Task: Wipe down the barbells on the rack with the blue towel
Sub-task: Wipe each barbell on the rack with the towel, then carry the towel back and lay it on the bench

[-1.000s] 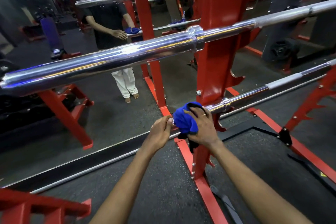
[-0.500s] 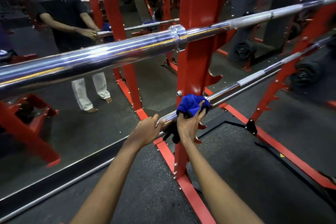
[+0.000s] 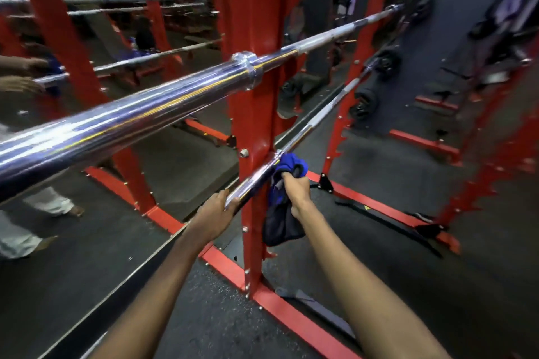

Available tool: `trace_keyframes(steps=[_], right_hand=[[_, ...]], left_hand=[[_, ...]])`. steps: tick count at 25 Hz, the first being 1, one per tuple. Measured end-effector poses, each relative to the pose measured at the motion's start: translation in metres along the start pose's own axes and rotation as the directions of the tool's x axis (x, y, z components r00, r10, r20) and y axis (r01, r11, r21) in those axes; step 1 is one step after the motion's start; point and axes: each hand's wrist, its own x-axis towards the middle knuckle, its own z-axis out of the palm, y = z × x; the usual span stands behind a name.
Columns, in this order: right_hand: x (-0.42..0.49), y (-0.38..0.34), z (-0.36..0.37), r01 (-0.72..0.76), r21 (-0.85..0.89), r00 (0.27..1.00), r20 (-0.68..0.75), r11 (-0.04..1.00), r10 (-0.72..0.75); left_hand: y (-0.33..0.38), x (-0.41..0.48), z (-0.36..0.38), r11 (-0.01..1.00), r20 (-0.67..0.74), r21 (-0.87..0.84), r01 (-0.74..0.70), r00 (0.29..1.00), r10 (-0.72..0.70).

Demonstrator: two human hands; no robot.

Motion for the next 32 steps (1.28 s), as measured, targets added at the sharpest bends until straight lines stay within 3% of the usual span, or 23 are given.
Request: trace_keyframes(steps=[3,8,15,19,25,32], right_hand=[[-0.003,0.002,-0.049,0.044,-0.013,0.996,-0.077,0.999,-0.044],[-0.053,-0.016,-0.147,0.067,-0.076,0.952,-0.292,0.995,-0.087],[-0.134,-0.014,-0.302,-0.030,-0.150,0.821,-0.567,0.988,-0.061],[-0.192,0.000,-0.376,-0.074,-0.157,0.733,-0.678,0.985,-0.053],[-0.283,0.026,-0.455,-0.074,-0.065,0.576,-0.817,0.995,-0.011],[-0.402,0.070,-0.514,-0.249,0.025,0.321,-0.941,0.968,0.107]], left_hand=[[0.013,0.005,-0.006,0.989,-0.091,-0.014,-0.149,0.985,0.147],[0.051,0.019,-0.011,0.883,-0.024,-0.187,-0.431,0.900,0.435],[0.135,0.013,0.025,0.856,0.157,-0.245,-0.456,0.852,0.499],[0.201,-0.008,0.066,0.808,0.228,-0.319,-0.495,0.788,0.572],[0.287,-0.046,0.128,0.699,0.348,-0.415,-0.583,0.608,0.714],[0.384,-0.122,0.179,0.535,0.429,-0.542,-0.648,0.334,0.839]])
